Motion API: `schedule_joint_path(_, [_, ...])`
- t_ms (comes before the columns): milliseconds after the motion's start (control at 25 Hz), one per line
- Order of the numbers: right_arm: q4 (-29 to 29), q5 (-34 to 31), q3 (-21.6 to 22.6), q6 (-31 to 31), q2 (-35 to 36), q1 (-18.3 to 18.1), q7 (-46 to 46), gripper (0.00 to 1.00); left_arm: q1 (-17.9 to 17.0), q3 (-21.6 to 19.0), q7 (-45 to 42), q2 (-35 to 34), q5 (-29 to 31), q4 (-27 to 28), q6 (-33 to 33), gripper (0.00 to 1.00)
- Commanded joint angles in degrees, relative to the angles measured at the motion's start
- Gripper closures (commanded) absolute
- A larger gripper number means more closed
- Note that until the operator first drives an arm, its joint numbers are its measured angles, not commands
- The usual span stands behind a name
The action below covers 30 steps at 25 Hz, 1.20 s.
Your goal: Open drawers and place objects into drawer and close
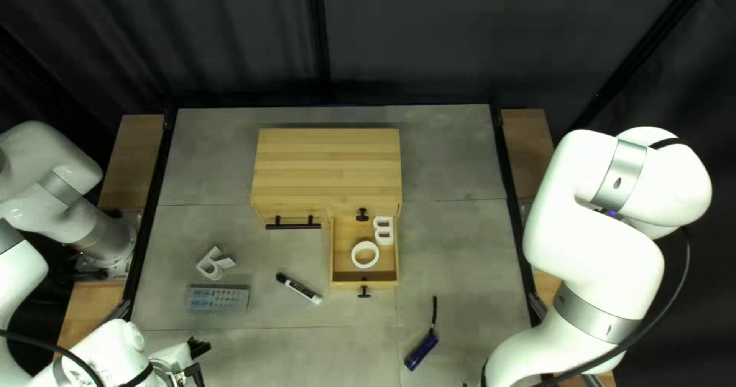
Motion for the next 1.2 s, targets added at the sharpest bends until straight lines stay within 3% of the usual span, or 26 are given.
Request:
schedule_joint_path(40, [0.00,0.00,0.00,0.00,0.00,0.00,0.00,0.00,-2.70,-1.92,-5.72,0.13,1.42,0.23,0.12,0.00])
schedule_joint_path(200, [0.00,0.00,0.00,0.00,0.00,0.00,0.00,0.00,-5.17,-3.56,-10.62,1.02,2.71,0.45,-0.02,0.00])
schedule_joint_path(560, [1.01,-2.23,-0.22,2.42,-1.50,-0.29,-2.91,0.00,-5.43,-3.70,-11.21,1.19,2.91,0.39,-0.22,0.00])
schedule_joint_path(800, [3.56,-2.94,-1.54,8.41,-5.72,-3.73,-11.75,0.00,-5.43,-3.70,-11.21,1.19,2.91,0.39,-0.22,0.00])
schedule_joint_path(1200, [-5.54,-2.43,-6.19,6.31,-17.56,-11.65,-22.87,0.00,-5.43,-3.70,-11.21,1.19,2.91,0.39,-0.22,0.00])
